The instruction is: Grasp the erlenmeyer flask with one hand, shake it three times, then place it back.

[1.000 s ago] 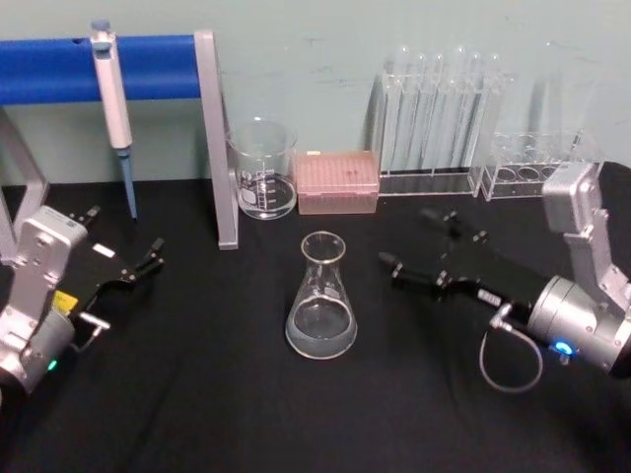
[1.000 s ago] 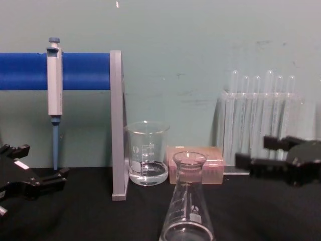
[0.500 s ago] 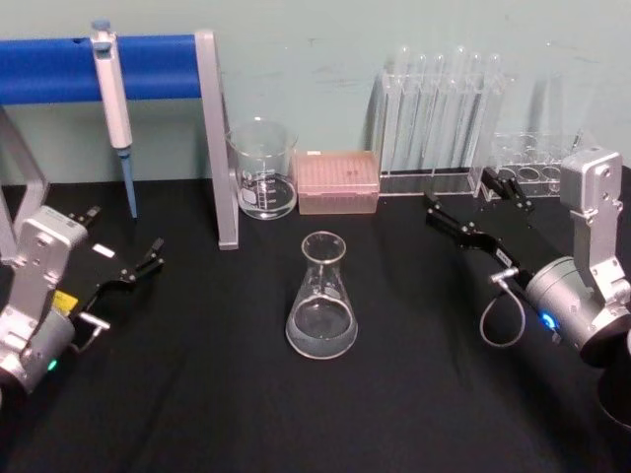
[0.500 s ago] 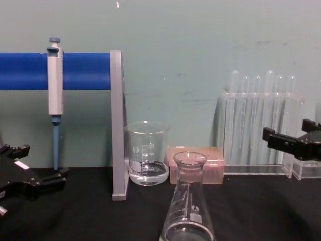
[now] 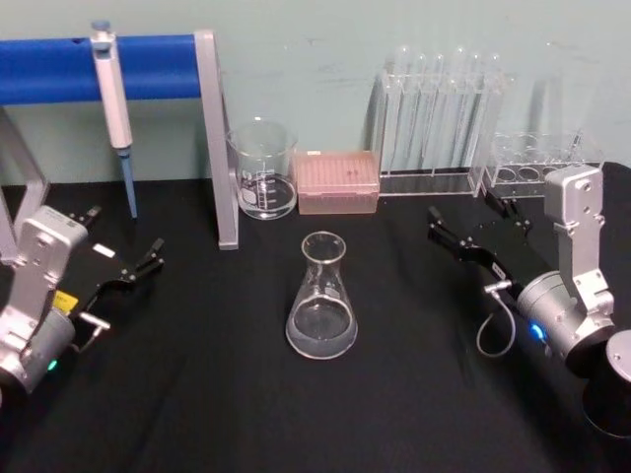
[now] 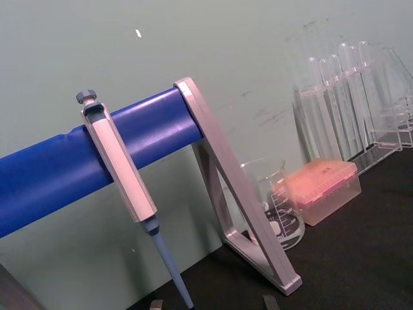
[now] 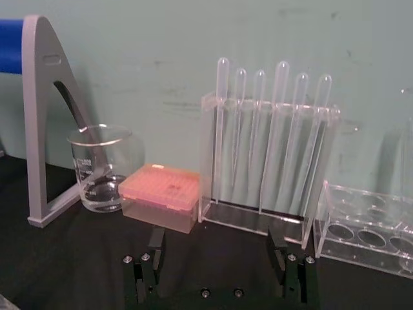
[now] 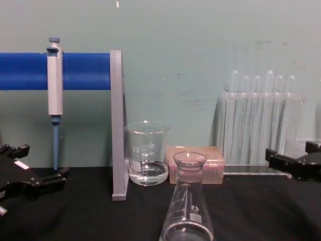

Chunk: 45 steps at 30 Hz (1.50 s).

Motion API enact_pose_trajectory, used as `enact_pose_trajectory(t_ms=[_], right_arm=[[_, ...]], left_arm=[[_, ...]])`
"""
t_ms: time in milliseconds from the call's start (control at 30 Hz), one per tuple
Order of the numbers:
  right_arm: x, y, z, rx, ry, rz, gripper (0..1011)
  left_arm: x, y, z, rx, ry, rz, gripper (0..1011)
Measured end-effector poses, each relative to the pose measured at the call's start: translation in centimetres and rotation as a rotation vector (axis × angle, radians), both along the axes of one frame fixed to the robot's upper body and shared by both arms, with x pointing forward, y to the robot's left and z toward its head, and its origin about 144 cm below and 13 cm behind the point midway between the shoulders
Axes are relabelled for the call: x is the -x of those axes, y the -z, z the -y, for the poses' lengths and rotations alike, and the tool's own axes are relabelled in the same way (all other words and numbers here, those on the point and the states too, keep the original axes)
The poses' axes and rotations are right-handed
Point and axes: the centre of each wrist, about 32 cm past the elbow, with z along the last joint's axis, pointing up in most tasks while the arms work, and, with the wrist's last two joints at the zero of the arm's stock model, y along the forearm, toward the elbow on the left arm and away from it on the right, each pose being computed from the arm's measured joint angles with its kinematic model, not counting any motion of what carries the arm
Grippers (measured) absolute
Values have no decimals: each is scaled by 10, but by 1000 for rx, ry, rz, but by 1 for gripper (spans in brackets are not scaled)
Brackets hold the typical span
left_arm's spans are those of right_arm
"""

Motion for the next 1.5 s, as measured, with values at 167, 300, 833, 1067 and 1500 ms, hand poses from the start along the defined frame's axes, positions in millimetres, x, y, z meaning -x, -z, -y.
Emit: enact_pose_trajectory(t_ms=[167,300,833,1067,1500], right_arm=[[0,3,0,9,-6,-23,1002],[-1,6,0,19,-12,-42,1003],[0,15,-2,45,-32,-103,1002],[1,16,-2,51,-34,-109,1002],[1,16,-2,50,-35,-107,1002]], left_arm=[[0,0,0,0,0,0,1001],[0,0,0,0,0,0,1001],[0,0,0,0,0,0,1001],[0,0,0,0,0,0,1001],[0,0,0,0,0,0,1001]])
